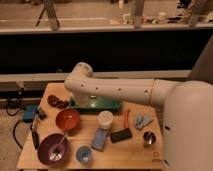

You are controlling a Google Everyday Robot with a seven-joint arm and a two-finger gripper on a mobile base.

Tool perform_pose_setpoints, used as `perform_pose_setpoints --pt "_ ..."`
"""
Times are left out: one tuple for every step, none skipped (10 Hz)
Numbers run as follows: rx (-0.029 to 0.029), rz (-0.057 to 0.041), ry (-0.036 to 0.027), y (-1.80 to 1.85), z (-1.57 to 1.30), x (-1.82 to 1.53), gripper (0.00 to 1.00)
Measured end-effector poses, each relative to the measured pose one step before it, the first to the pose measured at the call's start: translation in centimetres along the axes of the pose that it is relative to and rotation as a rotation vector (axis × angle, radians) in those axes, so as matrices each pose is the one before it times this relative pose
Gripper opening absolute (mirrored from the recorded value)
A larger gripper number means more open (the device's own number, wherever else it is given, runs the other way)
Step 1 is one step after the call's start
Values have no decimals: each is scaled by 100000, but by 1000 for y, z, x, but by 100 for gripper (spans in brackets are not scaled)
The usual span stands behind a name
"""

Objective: Place brush in red bowl

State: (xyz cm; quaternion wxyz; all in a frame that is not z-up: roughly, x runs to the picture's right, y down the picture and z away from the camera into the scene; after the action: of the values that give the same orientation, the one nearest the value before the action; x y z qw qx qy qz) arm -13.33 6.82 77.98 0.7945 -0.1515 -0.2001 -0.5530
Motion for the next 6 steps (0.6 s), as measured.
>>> perform_pose_setpoints --pt "2863 -2896 -1293 -1699 259 532 68" --pt "1755 -2016 -1501 -1262 307 63 75" --pt "2133 -2953 -1552 -1682 493 243 80" --pt "1979 -3056 -1750 -1608 550 140 80" --pt "2275 -3656 -1759 -1825 621 166 80" --pt "2081 -3443 -1531 -1619 558 180 80"
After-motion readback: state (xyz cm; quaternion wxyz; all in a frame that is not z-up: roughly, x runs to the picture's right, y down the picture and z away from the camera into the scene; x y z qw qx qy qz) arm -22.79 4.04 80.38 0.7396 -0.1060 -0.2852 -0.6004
